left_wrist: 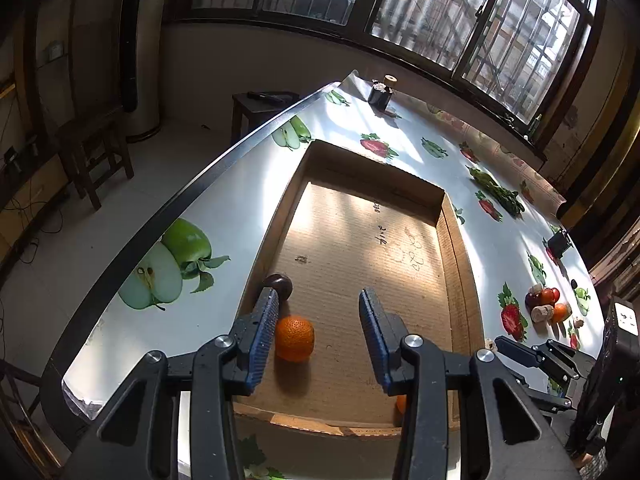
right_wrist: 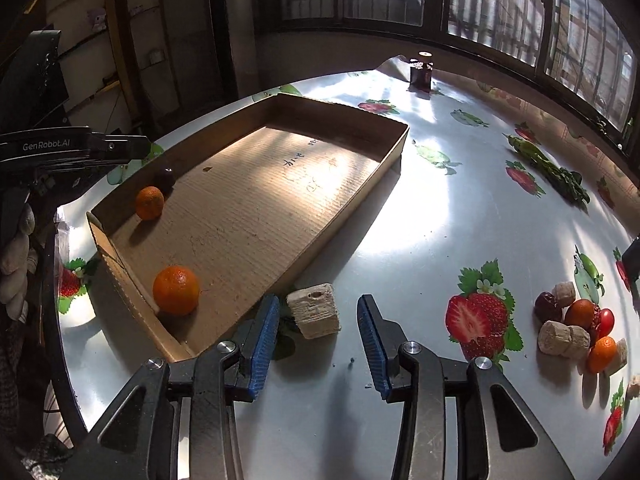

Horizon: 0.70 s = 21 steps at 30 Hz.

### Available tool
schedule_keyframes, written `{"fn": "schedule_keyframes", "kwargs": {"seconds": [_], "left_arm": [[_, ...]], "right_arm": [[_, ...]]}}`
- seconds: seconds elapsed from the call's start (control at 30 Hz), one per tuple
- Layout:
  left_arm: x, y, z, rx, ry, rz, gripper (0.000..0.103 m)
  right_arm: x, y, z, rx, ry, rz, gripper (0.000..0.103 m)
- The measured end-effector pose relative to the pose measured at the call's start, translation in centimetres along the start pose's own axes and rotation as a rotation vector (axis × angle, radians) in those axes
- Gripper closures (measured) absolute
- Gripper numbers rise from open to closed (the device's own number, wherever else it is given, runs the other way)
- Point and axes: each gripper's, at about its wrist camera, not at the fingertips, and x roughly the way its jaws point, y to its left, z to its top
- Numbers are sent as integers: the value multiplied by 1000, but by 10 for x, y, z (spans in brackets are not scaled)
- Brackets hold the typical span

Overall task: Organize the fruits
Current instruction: 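Carry the plum into the box and open the left tool while the right tool carries the yam piece, then lower the yam piece into the box and open the right tool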

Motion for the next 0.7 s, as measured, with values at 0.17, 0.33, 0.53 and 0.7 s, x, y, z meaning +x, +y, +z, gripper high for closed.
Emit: {"fn": "schedule_keyframes", "kwargs": {"seconds": [0.17, 0.33, 0.53, 0.7], "left_arm": [[-7, 17, -7, -81, -5, -11, 62], [-16, 30, -11, -138, -26, -5, 62], [-21, 26, -12, -131, -47, -18, 62], [-26, 33, -16, -126, -46, -18, 60]], "right_arm": [[-4, -7, 0, 40, -2, 11, 75], [-39, -24, 17, 164, -93, 25, 76], [-20, 13, 52, 145, -42, 173, 75], [23, 45, 57, 118, 51, 215, 75]]}}
